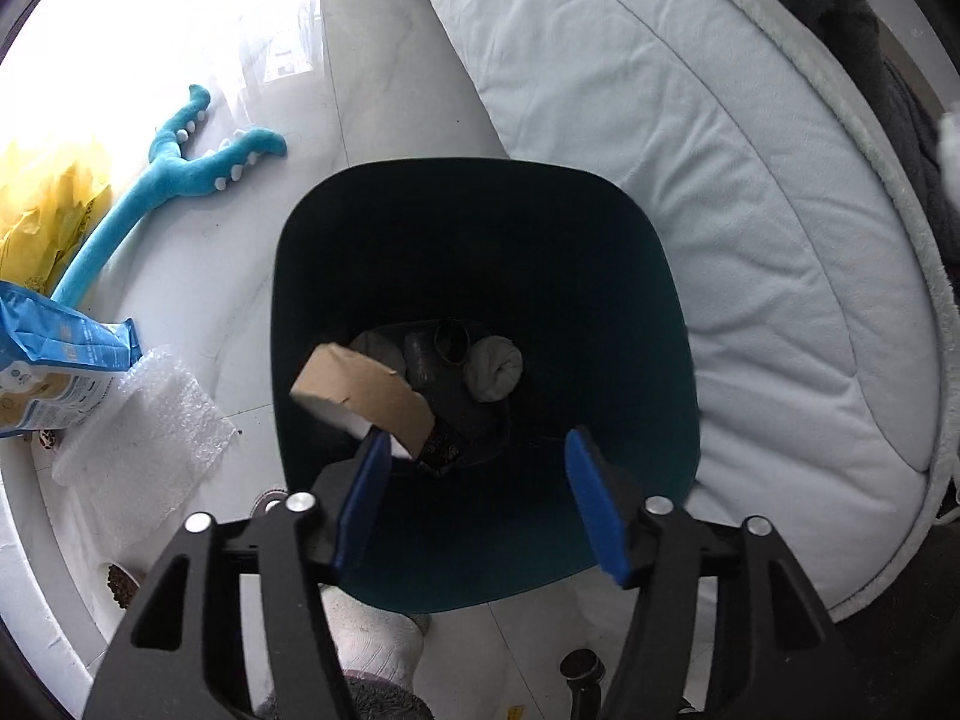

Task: Collect trash
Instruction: 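Open the left tool over the bin to drop the tape roll, then lower the bubble wrap into the bin and open the right tool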

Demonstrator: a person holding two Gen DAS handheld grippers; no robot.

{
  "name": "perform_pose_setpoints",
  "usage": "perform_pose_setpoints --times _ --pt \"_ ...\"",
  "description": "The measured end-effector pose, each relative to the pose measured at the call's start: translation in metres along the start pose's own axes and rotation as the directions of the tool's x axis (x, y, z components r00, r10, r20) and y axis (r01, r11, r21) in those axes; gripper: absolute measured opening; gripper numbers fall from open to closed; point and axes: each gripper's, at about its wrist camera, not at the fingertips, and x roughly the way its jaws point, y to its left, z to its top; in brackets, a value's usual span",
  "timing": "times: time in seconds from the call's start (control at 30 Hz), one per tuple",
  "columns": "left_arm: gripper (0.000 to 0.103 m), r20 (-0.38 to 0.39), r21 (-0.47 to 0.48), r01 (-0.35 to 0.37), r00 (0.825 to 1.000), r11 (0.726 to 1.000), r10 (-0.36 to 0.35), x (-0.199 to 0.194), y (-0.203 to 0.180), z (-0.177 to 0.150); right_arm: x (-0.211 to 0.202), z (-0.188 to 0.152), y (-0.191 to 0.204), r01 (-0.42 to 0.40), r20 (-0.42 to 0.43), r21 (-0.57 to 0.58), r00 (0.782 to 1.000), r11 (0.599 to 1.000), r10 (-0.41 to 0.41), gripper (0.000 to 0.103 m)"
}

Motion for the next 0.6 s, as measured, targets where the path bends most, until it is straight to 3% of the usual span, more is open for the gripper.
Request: perform_pose_setpoints --times 0.13,0.2,0.27,0.37,0.6 --pt "0.069 0.014 0.008 0.033 0.999 0.999 -0.033 -0.007 0.004 -0.003 0.018 -0.001 0.007 0.003 -0.031 -0.001 1.000 1.000 -0.003 0.064" --pt "0.055 0.025 0.050 0.018 1.000 0.999 -0.019 -0.011 0.000 -0.005 0.023 0.000 0.009 0.010 -0.037 0.002 0.999 1.000 -0.010 0.064" --pt "0.052 0.013 0.064 0.026 1.000 0.998 -0.026 -0.011 -0.001 -0.006 0.026 -0.001 0.008 0.011 -0.039 0.015 0.999 1.000 -0.010 0.064" --pt "0.063 0.008 0.076 0.008 1.000 0.997 -0.009 -0.010 0.002 -0.007 0.032 -0.001 0.007 0.018 -0.047 0.029 0.999 0.999 -0.017 0.064" --pt "0.065 0.044 0.093 -0.026 0.999 0.995 0.022 -0.021 0.011 -0.013 0.057 -0.004 0.010 0.028 -0.114 0.021 0.993 0.999 -0.026 0.064"
